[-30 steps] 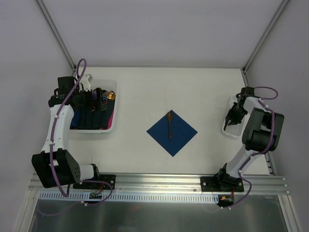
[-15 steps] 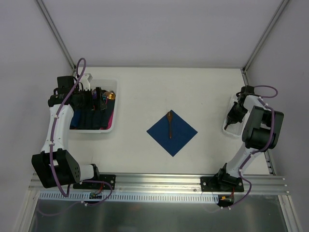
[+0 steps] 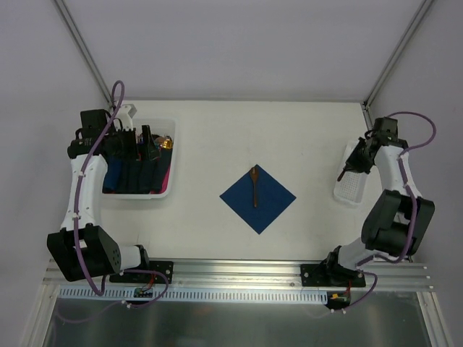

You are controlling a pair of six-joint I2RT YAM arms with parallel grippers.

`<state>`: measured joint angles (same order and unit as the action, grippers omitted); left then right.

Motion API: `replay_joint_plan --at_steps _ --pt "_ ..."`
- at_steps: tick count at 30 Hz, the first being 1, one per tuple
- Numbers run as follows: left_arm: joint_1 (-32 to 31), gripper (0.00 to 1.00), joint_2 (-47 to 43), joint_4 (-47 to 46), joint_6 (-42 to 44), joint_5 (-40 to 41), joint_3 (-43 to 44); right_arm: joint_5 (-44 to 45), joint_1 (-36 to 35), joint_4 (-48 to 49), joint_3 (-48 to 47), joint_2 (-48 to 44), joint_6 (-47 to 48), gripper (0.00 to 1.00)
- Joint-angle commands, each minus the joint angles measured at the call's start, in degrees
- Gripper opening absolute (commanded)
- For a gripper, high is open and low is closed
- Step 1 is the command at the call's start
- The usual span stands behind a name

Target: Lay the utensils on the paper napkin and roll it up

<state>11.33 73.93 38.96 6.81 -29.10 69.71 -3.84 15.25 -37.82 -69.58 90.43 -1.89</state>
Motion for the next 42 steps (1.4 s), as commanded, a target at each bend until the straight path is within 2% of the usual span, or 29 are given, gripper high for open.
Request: replay_joint_plan --at_steps 1,2,3,4,5,6,7,9,10,11,12,15,17,19,22,26,27,32,36,38,39,40,42 --pt "2.8 0.99 -0.8 -0.4 -0.5 -9.5 5.4 -10.4 -1.8 -1.5 -2.8 -9.0 0.1 0.00" --pt "3.8 0.99 -0.7 -0.4 -0.7 -13.2 6.0 -13.4 -3.5 -0.9 -2.2 -12.3 0.2 0.00" --pt "6.0 0.99 -0.8 -0.4 -0.4 -24.3 6.2 -17.4 -4.4 1.4 -1.7 -14.0 0.0 0.00" --pt "6.9 0.99 -0.8 -0.3 0.0 -30.9 6.4 -24.7 -5.5 2.5 -1.3 -15.3 -0.3 0.00" --pt "7.6 0.99 -0.9 -0.4 0.1 -36.8 6.2 -27.9 -8.0 6.1 0.6 -18.2 -1.3 0.00" --pt "7.7 0.98 -1.0 -0.4 1.3 -48.0 6.1 -33.6 -10.0 8.2 1.5 -19.4 -3.4 0.00" --pt "7.4 0.97 -1.0 -0.4 2.3 -53.9 5.1 -35.6 -11.9 9.7 2.3 -20.6 -4.6 0.00" --pt "6.5 0.96 -1.2 -0.3 5.2 -64.1 4.2 -38.0 -20.1 16.3 4.7 -23.5 -7.1 0.00" --pt "5.4 0.94 -1.4 -0.2 6.4 -66.0 3.1 -39.6 -23.1 18.3 5.2 -24.2 -9.4 0.00" --pt "4.8 0.93 -2.4 -0.2 7.7 -67.6 2.4 -40.2 -29.1 20.9 5.9 -24.7 -10.9 0.00" --pt "4.4 0.92 -3.1 -0.2 10.4 -69.1 1.7 -40.5 -32.1 26.3 6.6 -25.0 -12.5 0.00" --pt "3.8 0.88 -5.8 0.0 15.8 -74.3 -0.8 -41.4 -42.0 33.0 7.2 -23.9 -16.3 0.00" --pt "3.4 0.87 -8.3 -0.1 18.6 -74.9 -1.9 -42.6 -47.9 35.7 6.9 -22.2 -18.1 0.00" --pt "3.3 0.87 -10.8 -0.3 25.2 -74.9 -3.3 -42.8 -51.6 37.4 6.6 -20.9 -18.9 0.00" --pt "2.9 0.88 -19.8 -0.5 37.0 -72.8 -6.9 -42.7 -58.8 37.5 6.7 -18.1 -20.4 0.00" --pt "-3.5 0.85 -30.4 -0.6 51.9 -59.5 -12.4 -43.5 -63.5 41.1 8.8 -15.5 -23.2 0.00" --pt "-4.6 0.84 -32.5 -0.6 58.2 -55.6 -13.6 -43.6 -64.4 40.9 9.1 -14.8 -23.4 0.00" --pt "-8.7 0.83 -42.7 -0.2 73.5 -50.5 -20.9 -43.9 -68.3 38.4 9.2 -12.8 -23.3 0.00" --pt "-13.1 0.79 -45.5 3.0 88.7 -45.4 -24.1 -44.2 -70.5 33.9 8.2 -11.4 -22.3 0.00" --pt "-14.6 0.76 -44.1 12.2 97.5 -42.4 -23.5 -44.2 -71.7 32.1 7.5 -10.6 -21.6 0.00" --pt "-16.2 0.73 -43.4 15.7 104.9 -41.2 -23.2 -44.2 -72.1 30.8 7.4 -10.4 -21.3 0.00" --pt "-16.8 0.71 -42.7 19.7 106.8 -40.3 -23.0 -44.2 -72.5 30.1 7.3 -10.1 -21.0 0.00" --pt "-17.2 0.70 -41.9 20.7 107.7 -39.3 -22.9 -44.1 -73.8 27.9 6.7 -9.3 -20.0 0.00"
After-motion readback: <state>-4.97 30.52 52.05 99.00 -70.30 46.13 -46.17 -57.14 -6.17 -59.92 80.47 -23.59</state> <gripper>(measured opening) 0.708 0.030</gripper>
